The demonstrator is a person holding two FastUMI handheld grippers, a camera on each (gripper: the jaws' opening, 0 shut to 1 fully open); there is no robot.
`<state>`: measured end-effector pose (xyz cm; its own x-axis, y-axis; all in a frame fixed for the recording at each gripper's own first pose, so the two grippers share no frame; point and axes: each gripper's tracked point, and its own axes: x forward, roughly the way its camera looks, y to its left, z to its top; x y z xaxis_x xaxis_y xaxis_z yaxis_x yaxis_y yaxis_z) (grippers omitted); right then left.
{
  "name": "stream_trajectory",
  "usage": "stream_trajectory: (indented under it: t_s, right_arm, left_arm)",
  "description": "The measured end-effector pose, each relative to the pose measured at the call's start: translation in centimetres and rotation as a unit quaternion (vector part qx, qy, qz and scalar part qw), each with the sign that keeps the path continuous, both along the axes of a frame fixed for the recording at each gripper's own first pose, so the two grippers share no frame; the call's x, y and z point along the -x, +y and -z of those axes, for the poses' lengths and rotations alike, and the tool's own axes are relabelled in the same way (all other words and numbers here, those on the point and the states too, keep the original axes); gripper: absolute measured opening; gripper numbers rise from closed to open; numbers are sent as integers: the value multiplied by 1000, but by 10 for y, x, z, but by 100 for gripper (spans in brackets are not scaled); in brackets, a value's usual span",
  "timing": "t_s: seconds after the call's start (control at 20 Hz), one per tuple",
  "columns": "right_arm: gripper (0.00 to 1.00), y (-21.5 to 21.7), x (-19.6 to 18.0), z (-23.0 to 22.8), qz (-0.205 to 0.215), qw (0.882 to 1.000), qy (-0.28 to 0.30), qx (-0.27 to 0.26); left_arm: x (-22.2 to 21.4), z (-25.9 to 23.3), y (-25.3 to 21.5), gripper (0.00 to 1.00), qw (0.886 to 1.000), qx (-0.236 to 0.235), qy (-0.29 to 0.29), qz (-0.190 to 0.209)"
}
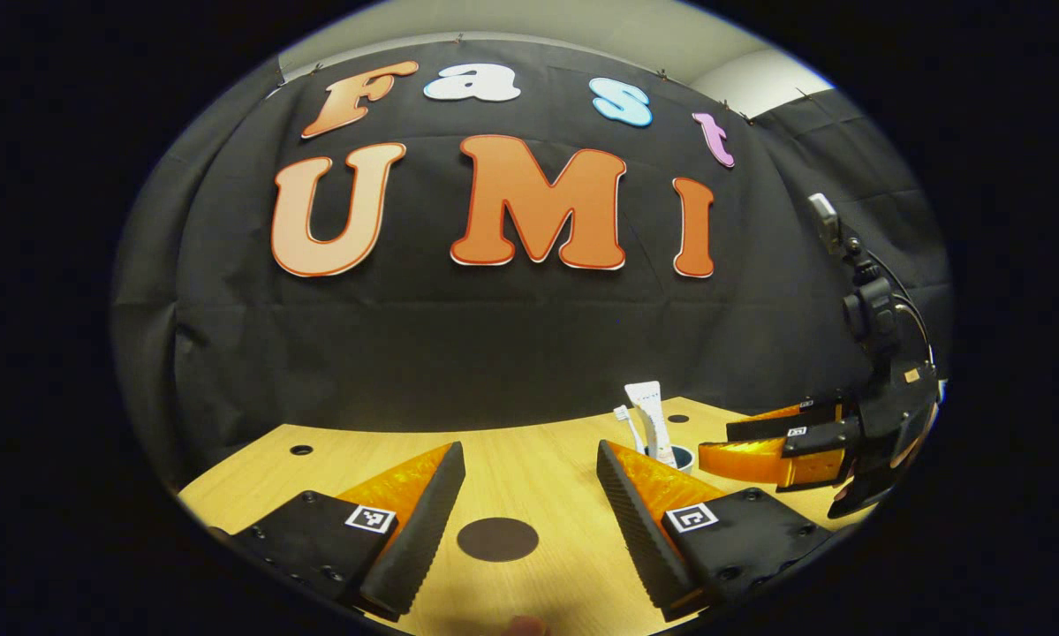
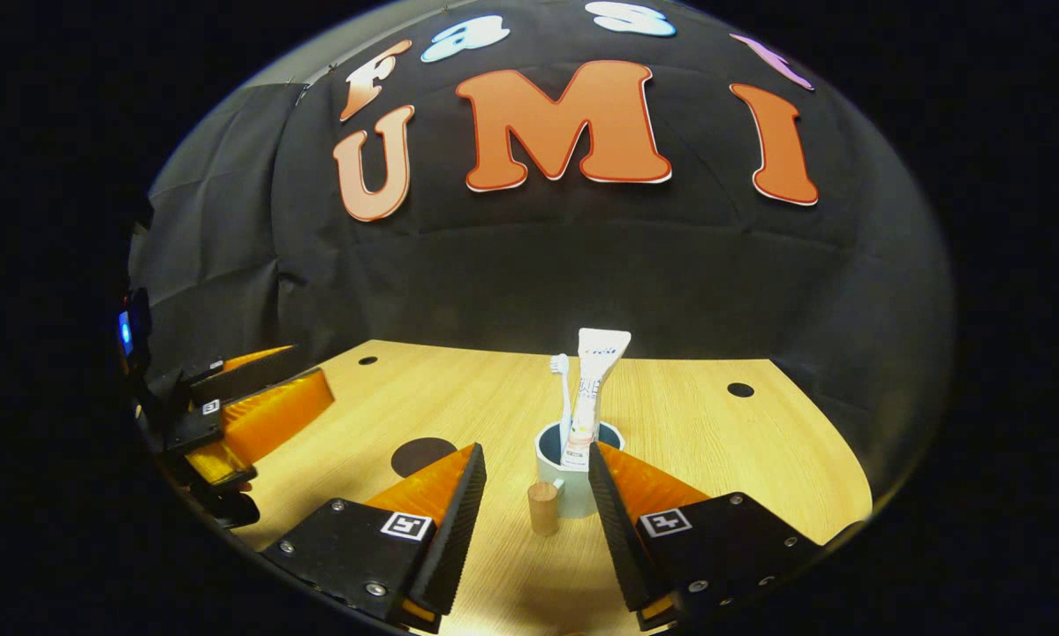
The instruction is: Put the toothbrush and toothpaste on the desktop into the cup, then pick up the cup and place it on the coaster on the desktop.
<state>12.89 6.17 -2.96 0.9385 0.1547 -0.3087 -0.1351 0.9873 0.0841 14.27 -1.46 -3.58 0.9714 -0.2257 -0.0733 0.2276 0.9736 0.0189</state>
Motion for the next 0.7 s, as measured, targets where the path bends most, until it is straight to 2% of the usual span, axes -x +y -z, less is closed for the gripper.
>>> stream_trajectory:
  t_s: [0.15,0.2,0.3,0.5,0.7]
  right_arm:
    - [71,-5,-12,11,11,999,40,8]
    - [71,-6,-15,17,14,998,58,7]
    - [73,-9,-20,28,24,995,93,4]
    - [74,-7,-24,43,35,990,135,5]
    - [74,-7,-22,65,52,978,198,35]
  left_arm:
    - [15,-1,15,97,1000,14,2,-2]
    - [17,-1,23,94,1000,16,2,-8]
    - [24,-1,39,97,1000,17,0,-21]
    - [29,7,68,96,999,25,-2,-49]
    - [36,19,90,96,997,37,5,-67]
